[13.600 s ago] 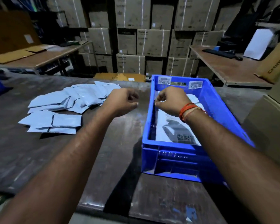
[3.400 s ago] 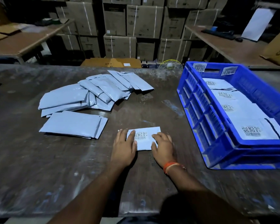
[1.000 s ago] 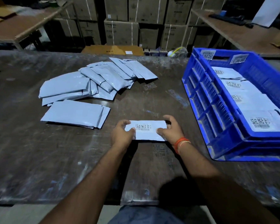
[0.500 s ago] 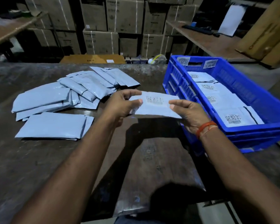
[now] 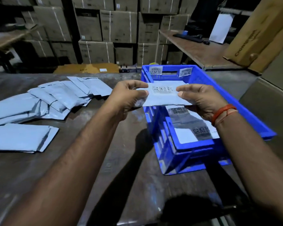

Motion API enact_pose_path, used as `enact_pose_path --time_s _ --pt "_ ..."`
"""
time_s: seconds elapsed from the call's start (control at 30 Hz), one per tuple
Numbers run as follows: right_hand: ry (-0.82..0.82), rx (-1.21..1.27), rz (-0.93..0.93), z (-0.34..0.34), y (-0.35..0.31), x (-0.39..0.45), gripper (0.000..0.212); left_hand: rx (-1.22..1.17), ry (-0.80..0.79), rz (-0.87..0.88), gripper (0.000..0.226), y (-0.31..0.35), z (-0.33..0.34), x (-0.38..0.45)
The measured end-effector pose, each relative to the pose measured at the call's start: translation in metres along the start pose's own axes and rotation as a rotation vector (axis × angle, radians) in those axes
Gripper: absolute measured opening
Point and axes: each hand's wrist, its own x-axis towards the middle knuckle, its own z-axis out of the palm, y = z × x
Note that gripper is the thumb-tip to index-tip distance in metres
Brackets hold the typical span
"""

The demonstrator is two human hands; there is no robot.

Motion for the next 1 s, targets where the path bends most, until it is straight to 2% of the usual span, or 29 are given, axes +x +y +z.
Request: enact_pose_path --time_s 0.27,0.43,0.53,0.63,0.9,1.0 --pt "0.045 -0.123 0.097 -0.097 0.019 0.009 0.013 0.227 -0.038 0.021 0.023 -0.004 0.094 -0.005" --pt "0.017 -0.156 0.098 -0.13 0.031 0.005 0.012 0.697 -0.052 0.029 0.02 -0.013 0.13 0.007" --pt "-0.027 -0.276 0.129 -0.143 0.037 0.003 0.011 0.86 -0.127 -0.024 0.021 -0.015 0.149 0.005" --pt "-0.042 -0.408 0.132 -0.153 0.041 0.004 0.009 0.887 -0.21 -0.154 0.024 -0.023 0.161 0.002" --pt "-0.137 -0.656 0.195 -0.163 0.067 0.008 0.01 1.156 -0.287 -0.286 0.029 -0.044 0.181 0.0" --pt "-0.221 -0.807 0.177 -0.162 0.07 0.012 0.008 1.246 -0.399 -0.37 0.036 -0.051 0.184 0.006"
